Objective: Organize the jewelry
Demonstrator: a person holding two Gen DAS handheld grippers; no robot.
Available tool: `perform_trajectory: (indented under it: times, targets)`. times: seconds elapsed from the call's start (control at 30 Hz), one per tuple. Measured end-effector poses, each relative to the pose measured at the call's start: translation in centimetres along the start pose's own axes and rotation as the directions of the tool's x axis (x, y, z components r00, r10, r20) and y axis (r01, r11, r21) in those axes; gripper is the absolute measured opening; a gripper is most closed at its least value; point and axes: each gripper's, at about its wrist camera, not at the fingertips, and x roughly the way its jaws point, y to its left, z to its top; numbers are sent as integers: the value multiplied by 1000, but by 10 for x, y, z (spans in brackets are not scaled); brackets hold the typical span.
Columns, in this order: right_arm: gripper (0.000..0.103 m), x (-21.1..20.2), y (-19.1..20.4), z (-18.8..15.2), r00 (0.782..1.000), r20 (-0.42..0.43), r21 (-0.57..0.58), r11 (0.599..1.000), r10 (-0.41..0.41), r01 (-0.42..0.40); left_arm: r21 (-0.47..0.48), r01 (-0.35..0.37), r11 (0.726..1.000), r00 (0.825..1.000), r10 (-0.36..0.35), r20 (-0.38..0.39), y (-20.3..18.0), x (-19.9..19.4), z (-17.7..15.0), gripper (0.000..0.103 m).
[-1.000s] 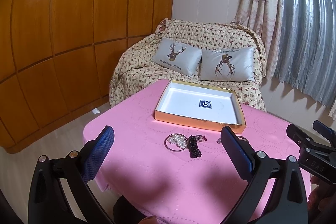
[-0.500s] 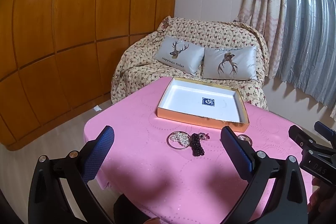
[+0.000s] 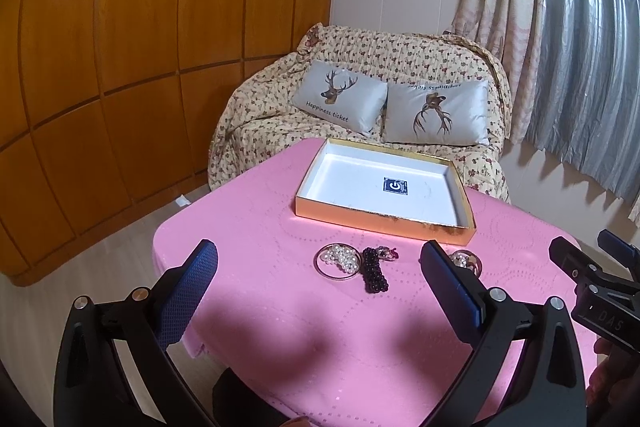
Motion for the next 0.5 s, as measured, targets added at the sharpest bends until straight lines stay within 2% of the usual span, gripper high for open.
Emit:
perform_trajectory:
  times: [0.23, 0.5]
  targets:
    - [0, 8, -1, -4, 1000, -15, 6, 1000, 7, -7, 1, 4, 1000, 1000, -4, -26, -1, 9, -2, 98]
    - [0, 27, -10, -16, 999, -50, 23, 1000, 7, -6, -53, 50, 997, 992, -56, -114, 6, 40, -14, 98]
